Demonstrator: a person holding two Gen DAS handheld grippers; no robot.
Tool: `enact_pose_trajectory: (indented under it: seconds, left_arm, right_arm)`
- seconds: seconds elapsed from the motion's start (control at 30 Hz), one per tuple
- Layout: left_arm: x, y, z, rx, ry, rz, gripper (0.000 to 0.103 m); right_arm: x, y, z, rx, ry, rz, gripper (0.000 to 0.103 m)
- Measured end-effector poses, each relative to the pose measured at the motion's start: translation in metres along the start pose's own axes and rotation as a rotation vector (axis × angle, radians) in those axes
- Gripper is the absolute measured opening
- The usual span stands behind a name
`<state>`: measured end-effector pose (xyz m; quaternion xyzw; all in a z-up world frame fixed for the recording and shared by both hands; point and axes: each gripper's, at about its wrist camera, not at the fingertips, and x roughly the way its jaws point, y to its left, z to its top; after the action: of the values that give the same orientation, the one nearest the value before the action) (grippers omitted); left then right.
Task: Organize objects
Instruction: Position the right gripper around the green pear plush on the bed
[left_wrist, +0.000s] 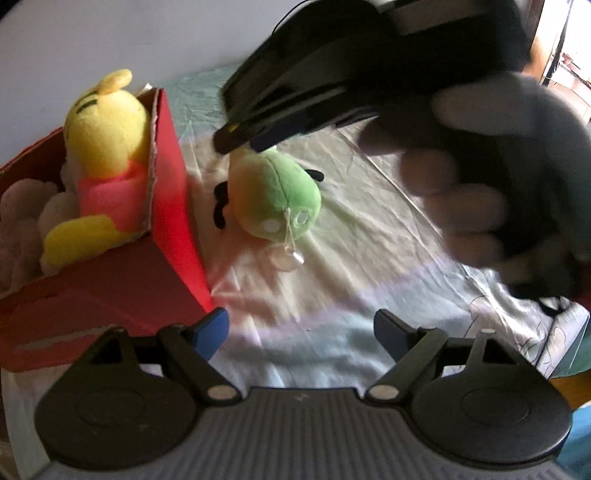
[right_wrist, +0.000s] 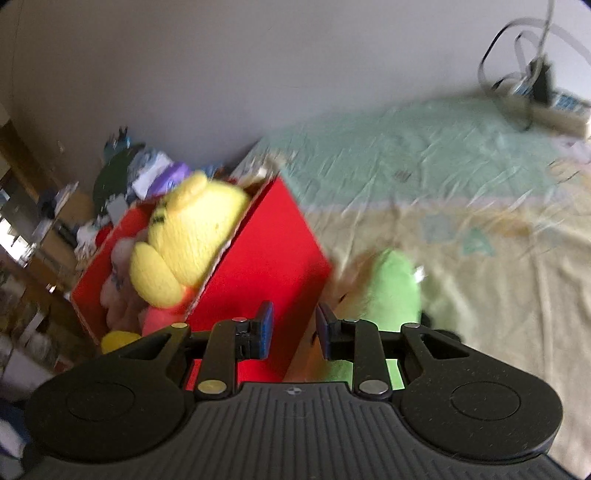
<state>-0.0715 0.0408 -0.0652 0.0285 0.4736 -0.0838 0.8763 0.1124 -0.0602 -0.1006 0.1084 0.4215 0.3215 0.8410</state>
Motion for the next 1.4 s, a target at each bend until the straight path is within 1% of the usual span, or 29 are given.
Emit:
enact_pose_trajectory:
  seconds: [0.03, 0.13, 0.2, 0.27, 0.4, 0.47, 0.53, 0.63, 0.73, 0.83, 0.87, 0.93, 1.03, 1.1, 1.2, 1.3, 1.33, 1.37, 1.4]
  left_arm:
    - [-0.001, 0.000, -0.001, 0.000, -0.002, -0.003, 0.087]
    - [-0.004, -0.001, -0.002, 0.013, -0.013, 0.011, 0.089]
    - [-0.004, -0.001, -0.001, 0.015, -0.013, 0.011, 0.089]
    - [-0.003, -0.001, 0.001, 0.015, -0.011, 0.013, 0.089]
    - [0.000, -0.007, 0.008, 0.038, -0.013, 0.000, 0.089]
    - [0.001, -0.014, 0.012, 0.060, -0.018, -0.007, 0.089]
    - [0.003, -0.021, 0.017, 0.083, -0.025, -0.018, 0.089]
    - [0.009, -0.031, 0.027, 0.114, -0.038, -0.018, 0.089]
    - [0.023, -0.037, 0.040, 0.127, -0.030, -0.007, 0.089]
    - [0.033, -0.039, 0.055, 0.128, -0.037, -0.007, 0.089]
    - [0.035, -0.039, 0.060, 0.123, -0.042, -0.009, 0.088]
    - [0.043, -0.035, 0.073, 0.104, -0.048, -0.030, 0.087]
    - [0.058, -0.033, 0.088, 0.087, -0.026, -0.054, 0.080]
    - [0.066, -0.034, 0.094, 0.075, -0.008, -0.087, 0.080]
    - [0.070, -0.038, 0.097, 0.058, 0.008, -0.148, 0.080]
    - [0.070, -0.053, 0.092, 0.098, 0.019, -0.200, 0.080]
    - [0.073, -0.058, 0.090, 0.107, 0.029, -0.218, 0.080]
    - [0.075, -0.064, 0.088, 0.116, 0.041, -0.236, 0.080]
    - [0.078, -0.071, 0.086, 0.127, 0.051, -0.247, 0.080]
  right_arm:
    - [0.007, -0.001, -0.001, 0.003, 0.028, 0.011, 0.027]
    - [0.013, -0.002, -0.005, -0.022, 0.058, 0.013, 0.025]
    - [0.007, -0.008, -0.009, -0.013, 0.051, 0.026, 0.025]
    - [-0.006, -0.019, -0.012, 0.015, 0.026, 0.020, 0.024]
    - [-0.035, -0.047, -0.019, 0.115, -0.017, 0.022, 0.023]
    - [-0.049, -0.059, -0.023, 0.142, -0.045, -0.003, 0.023]
    - [-0.065, -0.070, -0.029, 0.158, -0.077, -0.060, 0.025]
    - [-0.078, -0.090, -0.037, 0.197, -0.078, -0.140, 0.029]
    - [-0.092, -0.112, -0.044, 0.265, -0.089, -0.162, 0.030]
    - [-0.104, -0.125, -0.049, 0.281, -0.109, -0.225, 0.031]
    - [-0.107, -0.127, -0.051, 0.291, -0.114, -0.224, 0.031]
    - [-0.112, -0.133, -0.054, 0.312, -0.127, -0.223, 0.031]
    - [-0.120, -0.140, -0.053, 0.329, -0.164, -0.236, 0.031]
    - [-0.126, -0.146, -0.050, 0.352, -0.198, -0.236, 0.031]
    - [-0.125, -0.157, -0.035, 0.355, -0.229, -0.246, 0.032]
    - [-0.122, -0.167, -0.020, 0.353, -0.242, -0.212, 0.033]
    - [-0.118, -0.171, -0.013, 0.348, -0.236, -0.206, 0.034]
    - [-0.115, -0.173, -0.009, 0.342, -0.229, -0.204, 0.040]
    - [-0.109, -0.178, -0.003, 0.344, -0.209, -0.204, 0.043]
